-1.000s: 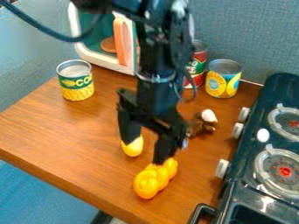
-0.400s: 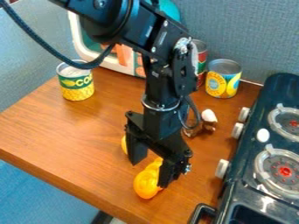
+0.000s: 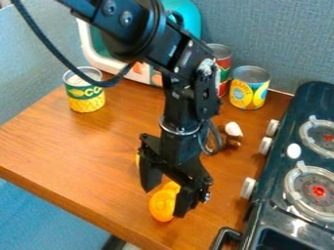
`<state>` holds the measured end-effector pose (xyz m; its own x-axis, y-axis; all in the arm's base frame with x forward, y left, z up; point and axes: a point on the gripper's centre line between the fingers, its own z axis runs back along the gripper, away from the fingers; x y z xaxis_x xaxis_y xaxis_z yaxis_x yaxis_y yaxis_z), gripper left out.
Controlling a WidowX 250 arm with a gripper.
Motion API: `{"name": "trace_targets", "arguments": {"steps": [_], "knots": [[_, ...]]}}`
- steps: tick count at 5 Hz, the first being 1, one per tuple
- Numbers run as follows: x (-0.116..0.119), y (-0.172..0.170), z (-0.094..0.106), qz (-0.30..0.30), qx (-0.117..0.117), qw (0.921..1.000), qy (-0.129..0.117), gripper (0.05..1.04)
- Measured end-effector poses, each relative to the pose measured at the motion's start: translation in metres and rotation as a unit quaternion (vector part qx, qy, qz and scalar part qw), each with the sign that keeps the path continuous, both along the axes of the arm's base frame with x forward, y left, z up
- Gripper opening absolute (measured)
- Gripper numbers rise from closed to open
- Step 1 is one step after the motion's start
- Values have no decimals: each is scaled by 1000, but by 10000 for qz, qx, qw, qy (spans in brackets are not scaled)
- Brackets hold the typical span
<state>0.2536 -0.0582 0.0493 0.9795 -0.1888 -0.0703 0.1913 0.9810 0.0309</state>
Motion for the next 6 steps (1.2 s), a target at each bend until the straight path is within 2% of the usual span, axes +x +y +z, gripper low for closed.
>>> {"name": "trace_targets", "arguments": {"steps": [2, 3, 4, 5, 6], "knots": [[10, 2, -15, 89, 202, 9997, 90, 998], [11, 3, -21, 184, 248, 9995, 95, 962], [16, 0, -26, 216, 187, 9996, 89, 755], [16, -2, -26, 310, 83, 9995, 71, 747], [13, -2, -8, 406, -84, 9991, 24, 747]]}}
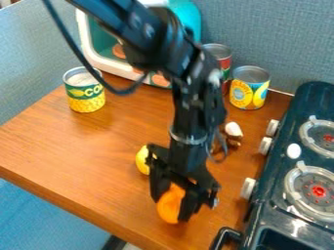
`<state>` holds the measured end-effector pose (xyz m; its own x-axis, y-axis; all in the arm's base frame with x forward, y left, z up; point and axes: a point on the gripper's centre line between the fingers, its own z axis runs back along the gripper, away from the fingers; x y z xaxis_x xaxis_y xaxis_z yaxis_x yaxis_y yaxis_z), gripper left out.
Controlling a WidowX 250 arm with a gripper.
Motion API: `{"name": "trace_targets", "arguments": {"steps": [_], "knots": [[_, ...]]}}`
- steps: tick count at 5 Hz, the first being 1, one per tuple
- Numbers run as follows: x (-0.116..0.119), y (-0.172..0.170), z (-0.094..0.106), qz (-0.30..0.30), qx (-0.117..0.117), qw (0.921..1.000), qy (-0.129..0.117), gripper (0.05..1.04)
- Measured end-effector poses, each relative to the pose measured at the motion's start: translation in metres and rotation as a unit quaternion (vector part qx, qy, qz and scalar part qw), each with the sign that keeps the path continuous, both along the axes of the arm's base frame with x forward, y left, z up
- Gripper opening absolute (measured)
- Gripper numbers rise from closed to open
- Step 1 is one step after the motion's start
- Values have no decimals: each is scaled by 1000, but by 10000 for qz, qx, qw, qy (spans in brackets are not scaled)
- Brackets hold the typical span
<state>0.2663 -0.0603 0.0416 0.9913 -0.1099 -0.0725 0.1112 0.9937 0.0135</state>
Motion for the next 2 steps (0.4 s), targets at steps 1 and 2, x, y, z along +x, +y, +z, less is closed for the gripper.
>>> {"name": "trace_targets", "arguments": {"steps": [1, 2], "knots": [[11, 7, 45, 262, -377, 9972, -586, 747], [34, 11, 87, 587, -455, 9935, -859, 747]]}}
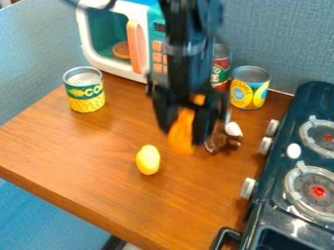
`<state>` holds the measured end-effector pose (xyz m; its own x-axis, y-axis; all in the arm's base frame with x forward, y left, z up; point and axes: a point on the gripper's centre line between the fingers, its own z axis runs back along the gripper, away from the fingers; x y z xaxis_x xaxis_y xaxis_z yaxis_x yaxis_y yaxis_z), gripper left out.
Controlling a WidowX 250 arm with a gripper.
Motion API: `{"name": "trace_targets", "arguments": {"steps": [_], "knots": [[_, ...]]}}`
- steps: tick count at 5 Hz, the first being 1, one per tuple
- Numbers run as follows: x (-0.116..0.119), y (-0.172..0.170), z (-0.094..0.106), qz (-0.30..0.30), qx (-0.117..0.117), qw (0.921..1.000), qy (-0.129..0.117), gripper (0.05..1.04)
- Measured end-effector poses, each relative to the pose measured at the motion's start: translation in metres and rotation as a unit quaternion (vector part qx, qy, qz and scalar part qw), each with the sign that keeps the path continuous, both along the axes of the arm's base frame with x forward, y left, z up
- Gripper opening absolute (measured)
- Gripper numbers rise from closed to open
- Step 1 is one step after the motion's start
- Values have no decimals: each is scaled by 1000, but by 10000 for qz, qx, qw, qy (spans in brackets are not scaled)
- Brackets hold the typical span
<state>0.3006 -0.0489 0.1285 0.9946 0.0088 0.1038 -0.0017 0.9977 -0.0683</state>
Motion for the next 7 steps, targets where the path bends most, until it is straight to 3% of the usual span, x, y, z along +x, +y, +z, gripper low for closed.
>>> {"name": "trace_targets", "arguments": {"steps": [1, 2, 4, 6, 7], "knots": [[26, 20, -10, 387, 333, 9984, 254, 747], [49, 37, -16, 661, 475, 9962, 321, 748], [57, 102, -15, 1624, 377, 9853, 367, 747], [53, 137, -44, 1891, 616, 9780, 624, 747], [53, 142, -71, 1911, 285, 9791, 641, 748]]}}
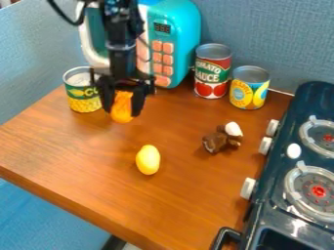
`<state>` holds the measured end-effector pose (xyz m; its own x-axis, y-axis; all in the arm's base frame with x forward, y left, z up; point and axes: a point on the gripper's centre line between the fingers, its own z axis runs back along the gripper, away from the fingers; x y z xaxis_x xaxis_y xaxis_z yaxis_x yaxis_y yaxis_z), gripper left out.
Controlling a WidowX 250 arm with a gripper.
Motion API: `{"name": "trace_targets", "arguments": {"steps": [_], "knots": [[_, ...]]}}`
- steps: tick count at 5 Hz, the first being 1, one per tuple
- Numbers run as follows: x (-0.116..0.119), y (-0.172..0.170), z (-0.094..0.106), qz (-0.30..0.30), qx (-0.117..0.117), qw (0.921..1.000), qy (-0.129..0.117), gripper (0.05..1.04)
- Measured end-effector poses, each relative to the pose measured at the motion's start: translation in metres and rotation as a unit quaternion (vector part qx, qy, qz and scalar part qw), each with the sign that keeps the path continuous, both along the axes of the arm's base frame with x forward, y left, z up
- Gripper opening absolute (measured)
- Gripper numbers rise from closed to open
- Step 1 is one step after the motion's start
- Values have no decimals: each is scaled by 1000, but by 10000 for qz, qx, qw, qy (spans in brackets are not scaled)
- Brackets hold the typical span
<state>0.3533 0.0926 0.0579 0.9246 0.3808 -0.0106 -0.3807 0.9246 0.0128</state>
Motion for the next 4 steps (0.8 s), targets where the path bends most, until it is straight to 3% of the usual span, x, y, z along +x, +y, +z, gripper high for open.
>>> {"name": "trace_targets", "arguments": {"steps": [1, 3, 4], "knots": [[3, 3, -23, 49, -89, 9999, 64, 748], [9, 3, -30, 146, -93, 9998, 118, 797], [2, 1, -30, 203, -145, 9994, 247, 1011]]}}
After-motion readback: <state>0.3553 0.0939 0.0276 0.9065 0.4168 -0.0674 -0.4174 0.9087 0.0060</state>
